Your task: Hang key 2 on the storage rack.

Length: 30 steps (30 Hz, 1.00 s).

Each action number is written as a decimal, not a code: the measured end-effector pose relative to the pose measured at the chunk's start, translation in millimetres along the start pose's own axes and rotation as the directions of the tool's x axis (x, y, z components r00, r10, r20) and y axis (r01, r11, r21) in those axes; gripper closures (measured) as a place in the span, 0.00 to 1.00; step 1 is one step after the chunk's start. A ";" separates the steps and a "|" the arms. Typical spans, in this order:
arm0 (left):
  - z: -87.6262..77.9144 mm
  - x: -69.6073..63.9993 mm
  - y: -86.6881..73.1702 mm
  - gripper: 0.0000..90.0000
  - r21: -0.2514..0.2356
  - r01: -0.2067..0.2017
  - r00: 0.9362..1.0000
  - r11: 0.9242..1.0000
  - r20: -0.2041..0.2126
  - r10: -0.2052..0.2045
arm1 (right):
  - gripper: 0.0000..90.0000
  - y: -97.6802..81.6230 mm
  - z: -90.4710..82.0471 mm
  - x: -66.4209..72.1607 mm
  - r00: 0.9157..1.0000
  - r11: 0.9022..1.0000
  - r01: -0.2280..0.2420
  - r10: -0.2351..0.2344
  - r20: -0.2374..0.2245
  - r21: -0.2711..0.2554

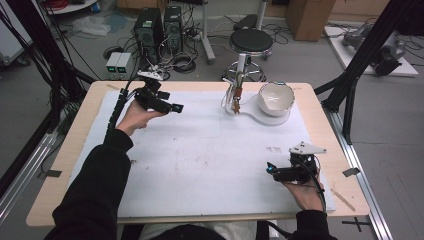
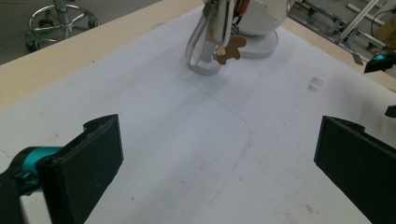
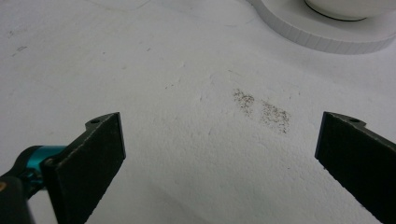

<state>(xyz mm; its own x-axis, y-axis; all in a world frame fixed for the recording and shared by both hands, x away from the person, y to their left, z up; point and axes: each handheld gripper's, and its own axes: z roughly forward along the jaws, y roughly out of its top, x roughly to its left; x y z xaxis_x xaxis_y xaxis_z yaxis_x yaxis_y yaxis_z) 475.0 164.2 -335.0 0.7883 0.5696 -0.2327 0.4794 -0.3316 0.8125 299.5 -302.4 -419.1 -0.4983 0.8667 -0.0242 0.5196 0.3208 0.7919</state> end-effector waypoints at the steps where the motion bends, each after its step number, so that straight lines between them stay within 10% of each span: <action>1: -3.2 -1.7 -3.5 0.02 -0.001 -0.002 1.000 1.000 0.001 0.002 | 0.01 0.0 -0.1 -0.1 1.000 1.000 0.000 0.000 0.000 0.000; 30: -78.5 -0.3 -85.8 0.02 -0.018 0.035 0.989 0.999 -0.143 -0.037 | 0.01 0.5 -0.3 1.7 1.000 1.000 -0.005 0.005 -0.013 -0.003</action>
<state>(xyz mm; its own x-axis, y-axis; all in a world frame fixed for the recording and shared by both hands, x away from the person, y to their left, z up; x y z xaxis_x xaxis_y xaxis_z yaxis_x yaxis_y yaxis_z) 403.3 251.5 -362.7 0.7066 0.6833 -0.1839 0.4998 -0.2979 0.8133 298.7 -300.9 -418.5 -0.5051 0.8629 -0.0124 0.5196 0.3156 0.7940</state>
